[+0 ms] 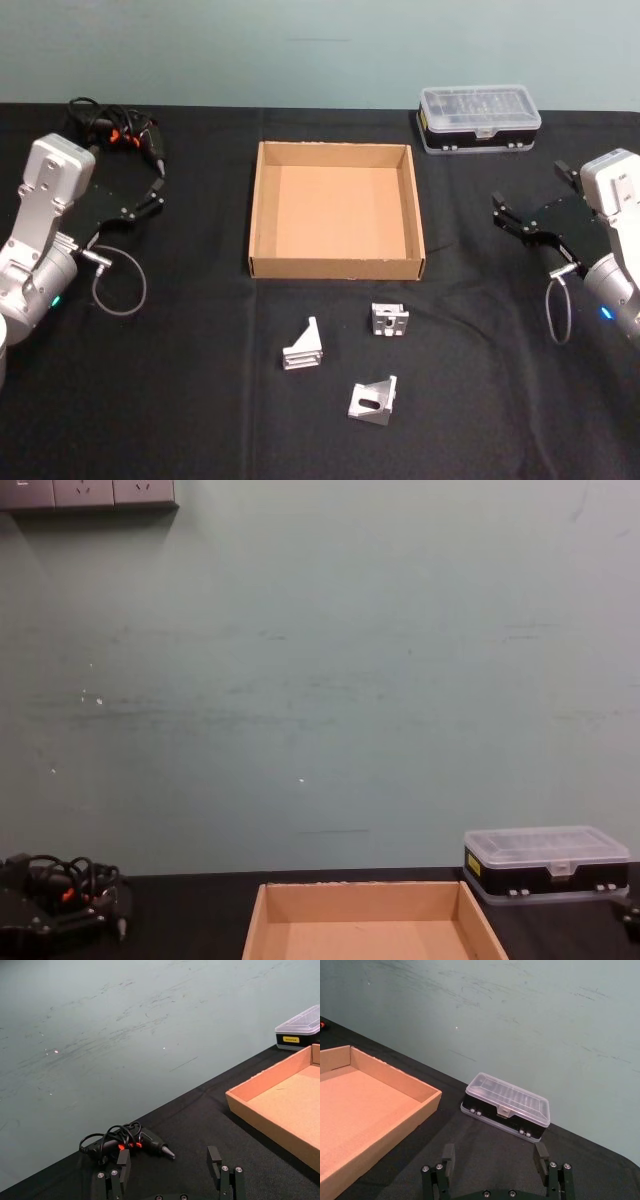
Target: Use one hand to pick up the angle iron from the table and place it into the box.
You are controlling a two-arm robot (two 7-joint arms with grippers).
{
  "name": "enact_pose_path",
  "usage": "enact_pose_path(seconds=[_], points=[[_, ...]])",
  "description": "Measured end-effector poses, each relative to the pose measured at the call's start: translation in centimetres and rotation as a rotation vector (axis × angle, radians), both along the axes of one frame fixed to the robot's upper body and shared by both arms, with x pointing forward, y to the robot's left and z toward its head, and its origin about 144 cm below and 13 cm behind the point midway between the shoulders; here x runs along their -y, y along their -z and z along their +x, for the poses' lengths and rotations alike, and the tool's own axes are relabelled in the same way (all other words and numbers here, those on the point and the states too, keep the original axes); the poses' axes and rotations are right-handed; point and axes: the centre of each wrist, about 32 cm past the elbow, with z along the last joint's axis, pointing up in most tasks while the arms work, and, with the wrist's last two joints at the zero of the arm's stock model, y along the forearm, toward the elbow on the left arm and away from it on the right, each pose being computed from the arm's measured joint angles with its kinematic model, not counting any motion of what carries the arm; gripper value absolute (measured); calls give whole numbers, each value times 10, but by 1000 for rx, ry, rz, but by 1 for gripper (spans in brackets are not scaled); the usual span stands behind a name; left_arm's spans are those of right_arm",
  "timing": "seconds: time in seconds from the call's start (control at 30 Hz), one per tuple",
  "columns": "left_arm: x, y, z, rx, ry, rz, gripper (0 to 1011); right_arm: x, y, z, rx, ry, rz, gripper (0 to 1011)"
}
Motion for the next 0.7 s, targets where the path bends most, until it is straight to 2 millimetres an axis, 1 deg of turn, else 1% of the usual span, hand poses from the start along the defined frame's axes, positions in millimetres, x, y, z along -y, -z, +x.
enact_pose_path(seconds=[0.7], points=[[0,0,0,0,0,0,1000,0,0,0,0,0,0,1002]])
